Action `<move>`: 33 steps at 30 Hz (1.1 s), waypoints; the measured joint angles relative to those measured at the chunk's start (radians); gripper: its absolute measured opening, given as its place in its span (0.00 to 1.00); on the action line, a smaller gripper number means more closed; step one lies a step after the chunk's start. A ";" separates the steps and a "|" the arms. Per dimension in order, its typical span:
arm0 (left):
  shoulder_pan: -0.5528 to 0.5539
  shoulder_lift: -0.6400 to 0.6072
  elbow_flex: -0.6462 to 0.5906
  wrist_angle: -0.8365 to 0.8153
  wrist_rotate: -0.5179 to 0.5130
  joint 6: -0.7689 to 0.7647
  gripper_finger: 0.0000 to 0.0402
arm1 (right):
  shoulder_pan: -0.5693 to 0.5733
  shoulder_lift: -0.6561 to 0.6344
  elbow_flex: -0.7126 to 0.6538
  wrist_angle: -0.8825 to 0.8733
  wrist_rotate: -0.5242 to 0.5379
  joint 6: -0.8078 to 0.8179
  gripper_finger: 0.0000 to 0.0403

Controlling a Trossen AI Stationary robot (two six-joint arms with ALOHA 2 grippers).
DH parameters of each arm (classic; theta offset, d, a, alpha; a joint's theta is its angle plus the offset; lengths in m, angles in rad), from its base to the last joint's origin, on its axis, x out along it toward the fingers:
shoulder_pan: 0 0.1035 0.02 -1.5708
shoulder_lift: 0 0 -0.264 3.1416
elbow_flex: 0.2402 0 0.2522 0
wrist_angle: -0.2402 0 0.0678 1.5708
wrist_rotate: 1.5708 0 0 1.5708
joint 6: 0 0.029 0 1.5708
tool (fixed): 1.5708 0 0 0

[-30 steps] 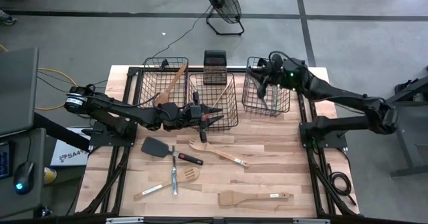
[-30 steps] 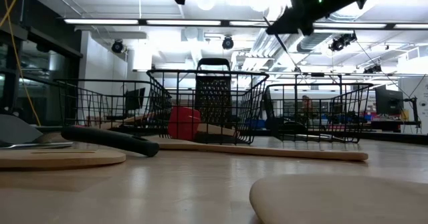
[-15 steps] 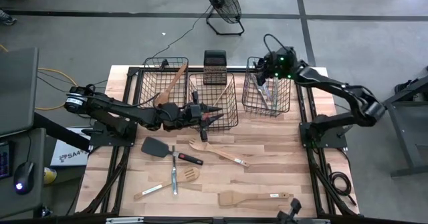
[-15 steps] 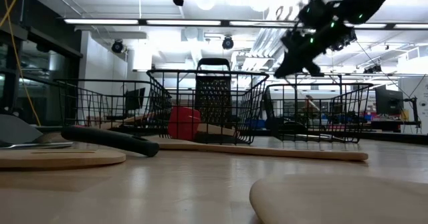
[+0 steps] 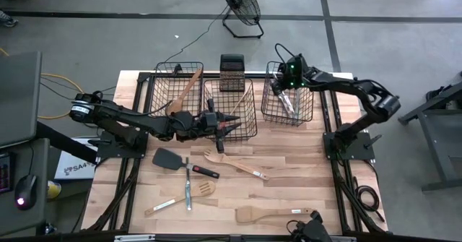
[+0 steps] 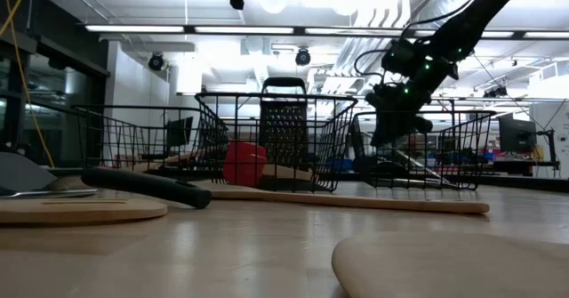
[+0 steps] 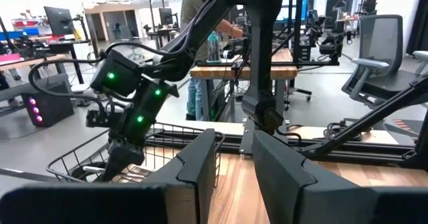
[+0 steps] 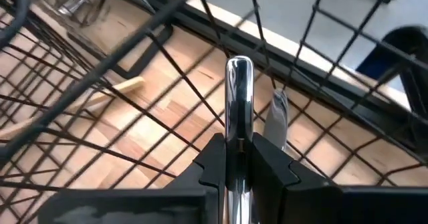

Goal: Pick & Place Kitchen Items
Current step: Put the silver table knife into the right wire basket

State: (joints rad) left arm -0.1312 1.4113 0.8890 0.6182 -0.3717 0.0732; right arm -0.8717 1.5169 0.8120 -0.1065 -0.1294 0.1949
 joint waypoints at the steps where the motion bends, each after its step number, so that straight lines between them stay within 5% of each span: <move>1: 0.000 0.000 0.000 0.000 0.000 -0.001 0.25 | -0.002 0.005 0.000 0.000 0.000 0.012 0.09; 18: 0.000 0.000 0.000 0.000 -0.047 -0.056 0.25 | -0.007 0.015 0.000 -0.054 0.099 0.055 0.15; 33: 0.000 -0.021 0.000 -0.068 -0.050 -0.059 0.25 | -0.007 -0.063 0.000 -0.033 0.022 0.014 0.17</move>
State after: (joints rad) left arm -0.1314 1.3908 0.8888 0.5505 -0.4213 0.0145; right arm -0.8791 1.4535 0.8116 -0.1394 -0.1079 0.2092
